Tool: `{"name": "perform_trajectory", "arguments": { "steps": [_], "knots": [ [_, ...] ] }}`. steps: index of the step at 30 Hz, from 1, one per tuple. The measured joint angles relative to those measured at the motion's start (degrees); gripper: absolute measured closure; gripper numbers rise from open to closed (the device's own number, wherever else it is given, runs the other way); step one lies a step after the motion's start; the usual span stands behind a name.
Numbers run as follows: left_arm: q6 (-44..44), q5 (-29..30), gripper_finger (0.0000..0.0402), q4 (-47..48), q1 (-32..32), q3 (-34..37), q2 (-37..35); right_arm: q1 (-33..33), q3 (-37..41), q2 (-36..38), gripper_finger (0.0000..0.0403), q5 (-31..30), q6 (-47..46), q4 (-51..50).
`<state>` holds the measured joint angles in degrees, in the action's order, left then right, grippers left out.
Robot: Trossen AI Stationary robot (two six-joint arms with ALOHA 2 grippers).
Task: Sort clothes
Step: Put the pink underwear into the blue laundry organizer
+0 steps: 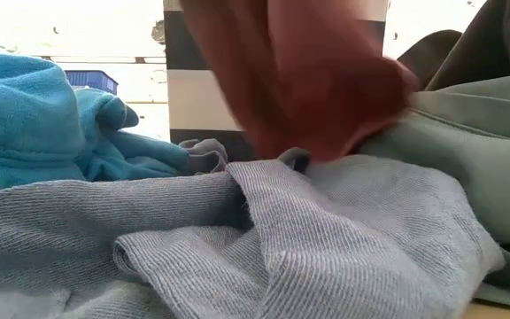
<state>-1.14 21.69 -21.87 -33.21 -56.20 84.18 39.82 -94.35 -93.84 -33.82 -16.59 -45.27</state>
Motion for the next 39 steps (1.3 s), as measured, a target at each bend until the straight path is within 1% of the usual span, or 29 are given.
{"name": "perform_trajectory", "arguments": {
  "steps": [2,5,7,10,14,19,22,24,26,28,31,34,37,39],
  "knots": [
    [1.6,-0.08,0.0389,0.39,0.02,-0.31,-2.42,2.0,0.0,0.48,0.0237,-3.12,-0.24,-0.25],
    [3.86,-0.07,0.0389,0.35,0.25,-0.73,-6.27,4.53,0.0,0.5,0.0237,-6.01,-0.38,-0.41],
    [5.05,0.5,0.0389,0.04,0.88,-1.79,-8.76,5.62,0.0,0.38,0.0239,-6.81,-0.75,-0.51],
    [5.61,3.1,0.0389,0.19,2.8,-4.58,-12.05,6.57,0.0,-0.18,0.0241,-6.85,-0.78,-0.45],
    [7.32,3.4,0.0389,0.96,7.56,-10.65,-15.01,6.47,0.0,-1.15,0.0242,-6.91,-0.78,-0.47],
    [7.97,3.23,0.0389,10.11,17.25,-20.89,-15.89,5.97,0.02,-2.11,0.0242,-7.04,-0.78,-0.47],
    [7.73,2.42,0.0389,15.09,24.11,-25.39,-15.28,5.92,0.02,-2.22,0.0243,-7.18,-0.72,-0.47],
    [7.59,2.19,0.0389,16.84,28.76,-26.68,-14.79,5.9,0.02,-2.26,0.0243,-7.21,-0.37,-0.47],
    [6.11,0.25,0.0389,17.38,33.44,-26.88,-13.95,5.92,0.02,-2.28,0.0243,-7.54,0.15,-0.47],
    [2.39,-3.13,0.0389,18.82,38.09,-26.88,-12.6,5.92,0.02,-2.28,0.0243,-8.48,0.44,-0.51],
    [-4.56,-9.88,0.0389,19.87,44.21,-26.88,-9.34,5.92,0.02,-2.28,0.0243,-8.48,0.94,-0.63],
    [-7.67,-14.2,0.0389,20.61,48.46,-26.88,-5.05,5.92,0.02,-2.28,0.0243,-8.48,0.93,-1.18],
    [-10.42,-15.63,0.0384,22.65,51.05,-26.82,-0.8,5.92,0.02,-2.28,0.0243,-8.46,0.05,-1.65],
    [-10.54,-15.69,0.0375,24.04,52.09,-26.82,1.42,5.94,0.02,-2.3,0.0243,-8.44,-0.99,-2.08]
  ]
}}
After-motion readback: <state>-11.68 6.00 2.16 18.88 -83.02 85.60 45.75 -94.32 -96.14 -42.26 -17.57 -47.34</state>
